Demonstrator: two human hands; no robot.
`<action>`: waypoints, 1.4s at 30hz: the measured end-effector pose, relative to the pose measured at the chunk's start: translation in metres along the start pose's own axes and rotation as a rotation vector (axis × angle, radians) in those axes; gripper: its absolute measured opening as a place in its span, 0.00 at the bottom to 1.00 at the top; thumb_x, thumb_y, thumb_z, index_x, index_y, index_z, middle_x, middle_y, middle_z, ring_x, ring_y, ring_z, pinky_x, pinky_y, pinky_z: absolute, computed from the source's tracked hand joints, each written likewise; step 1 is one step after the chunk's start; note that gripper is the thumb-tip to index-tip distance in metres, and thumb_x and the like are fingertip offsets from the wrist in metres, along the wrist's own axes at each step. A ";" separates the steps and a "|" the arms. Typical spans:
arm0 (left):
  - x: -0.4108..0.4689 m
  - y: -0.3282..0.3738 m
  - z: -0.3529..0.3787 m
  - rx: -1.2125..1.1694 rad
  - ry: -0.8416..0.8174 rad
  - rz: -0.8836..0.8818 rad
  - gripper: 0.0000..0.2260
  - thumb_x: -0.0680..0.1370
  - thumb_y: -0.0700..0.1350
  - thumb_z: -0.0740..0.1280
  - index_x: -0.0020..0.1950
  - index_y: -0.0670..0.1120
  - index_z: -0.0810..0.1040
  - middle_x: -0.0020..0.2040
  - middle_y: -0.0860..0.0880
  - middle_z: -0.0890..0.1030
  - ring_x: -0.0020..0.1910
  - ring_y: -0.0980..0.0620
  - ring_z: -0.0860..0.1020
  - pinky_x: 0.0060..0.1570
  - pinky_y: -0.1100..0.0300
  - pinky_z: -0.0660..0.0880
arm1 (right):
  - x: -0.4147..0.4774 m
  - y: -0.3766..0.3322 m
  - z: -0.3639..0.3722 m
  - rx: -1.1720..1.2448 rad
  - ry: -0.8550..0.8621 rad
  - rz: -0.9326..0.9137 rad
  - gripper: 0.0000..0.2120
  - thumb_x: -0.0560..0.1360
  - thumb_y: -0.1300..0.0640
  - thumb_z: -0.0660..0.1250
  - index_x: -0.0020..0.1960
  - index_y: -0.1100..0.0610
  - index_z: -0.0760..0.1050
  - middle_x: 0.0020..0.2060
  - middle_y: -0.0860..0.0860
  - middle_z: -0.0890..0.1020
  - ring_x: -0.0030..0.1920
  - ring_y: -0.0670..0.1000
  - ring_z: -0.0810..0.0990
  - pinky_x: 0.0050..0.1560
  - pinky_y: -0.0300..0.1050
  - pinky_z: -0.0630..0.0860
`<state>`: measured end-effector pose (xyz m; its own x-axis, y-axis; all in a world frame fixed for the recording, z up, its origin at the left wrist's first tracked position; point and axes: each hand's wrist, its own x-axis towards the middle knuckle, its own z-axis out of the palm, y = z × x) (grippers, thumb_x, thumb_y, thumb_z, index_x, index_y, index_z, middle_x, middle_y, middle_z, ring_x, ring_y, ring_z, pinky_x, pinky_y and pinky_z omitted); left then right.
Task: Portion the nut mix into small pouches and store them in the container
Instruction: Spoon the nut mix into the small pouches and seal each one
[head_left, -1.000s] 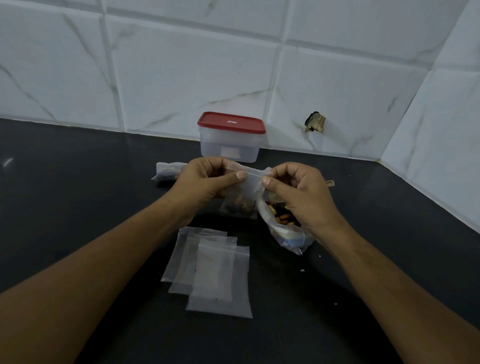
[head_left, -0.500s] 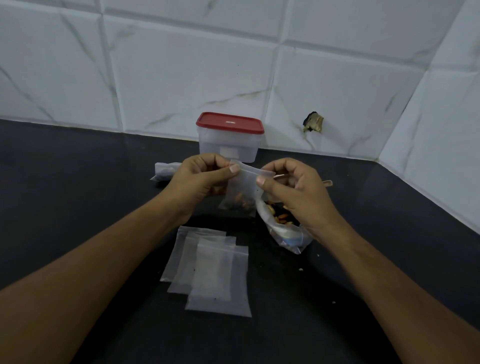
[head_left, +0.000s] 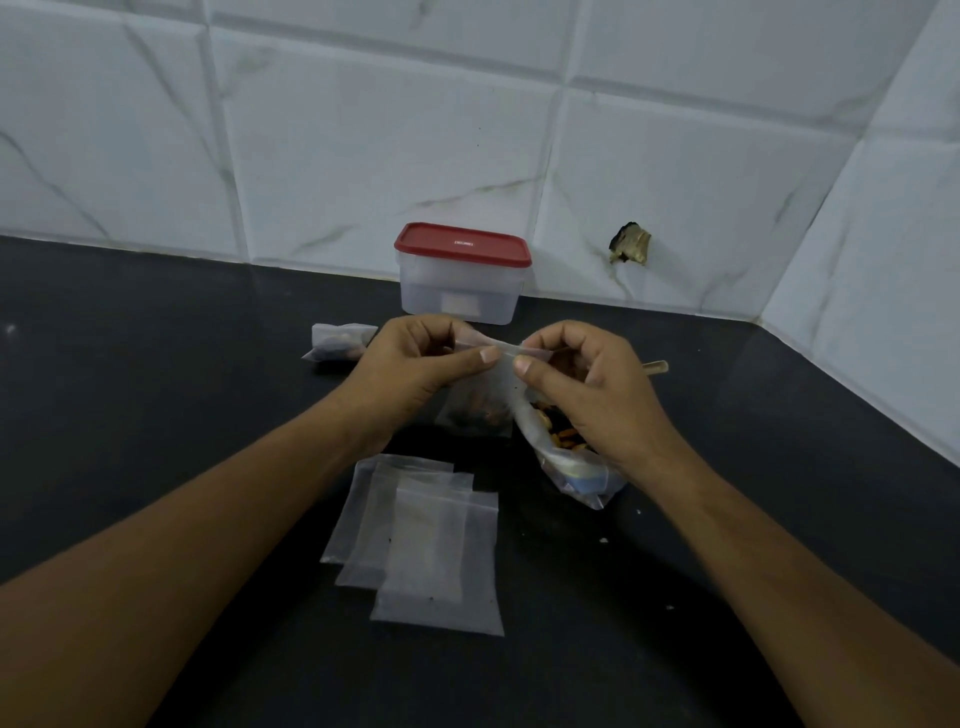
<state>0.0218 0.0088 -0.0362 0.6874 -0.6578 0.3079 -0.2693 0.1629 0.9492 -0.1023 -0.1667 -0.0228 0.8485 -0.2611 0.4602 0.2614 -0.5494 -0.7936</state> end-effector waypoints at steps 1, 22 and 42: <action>0.000 0.000 0.001 0.000 -0.009 0.013 0.07 0.78 0.40 0.72 0.52 0.37 0.82 0.52 0.44 0.86 0.56 0.46 0.83 0.59 0.49 0.80 | 0.000 0.000 0.000 0.006 -0.008 -0.006 0.03 0.78 0.59 0.73 0.52 0.55 0.83 0.45 0.52 0.85 0.47 0.55 0.84 0.50 0.50 0.83; -0.003 0.001 0.003 0.058 -0.025 0.054 0.05 0.80 0.43 0.70 0.54 0.43 0.82 0.51 0.46 0.84 0.56 0.47 0.82 0.55 0.49 0.81 | 0.001 0.001 -0.002 0.030 0.029 0.035 0.00 0.78 0.60 0.73 0.49 0.56 0.83 0.42 0.55 0.86 0.45 0.57 0.85 0.48 0.48 0.83; -0.003 0.005 0.004 0.051 -0.006 0.026 0.07 0.76 0.43 0.74 0.52 0.42 0.85 0.51 0.45 0.87 0.55 0.47 0.84 0.59 0.46 0.81 | 0.002 0.000 -0.001 -0.001 0.015 0.003 0.00 0.78 0.60 0.73 0.49 0.57 0.83 0.40 0.51 0.85 0.40 0.47 0.82 0.44 0.41 0.79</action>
<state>0.0156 0.0081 -0.0321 0.6760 -0.6579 0.3320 -0.3212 0.1425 0.9362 -0.1016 -0.1681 -0.0213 0.8425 -0.2747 0.4635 0.2579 -0.5497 -0.7946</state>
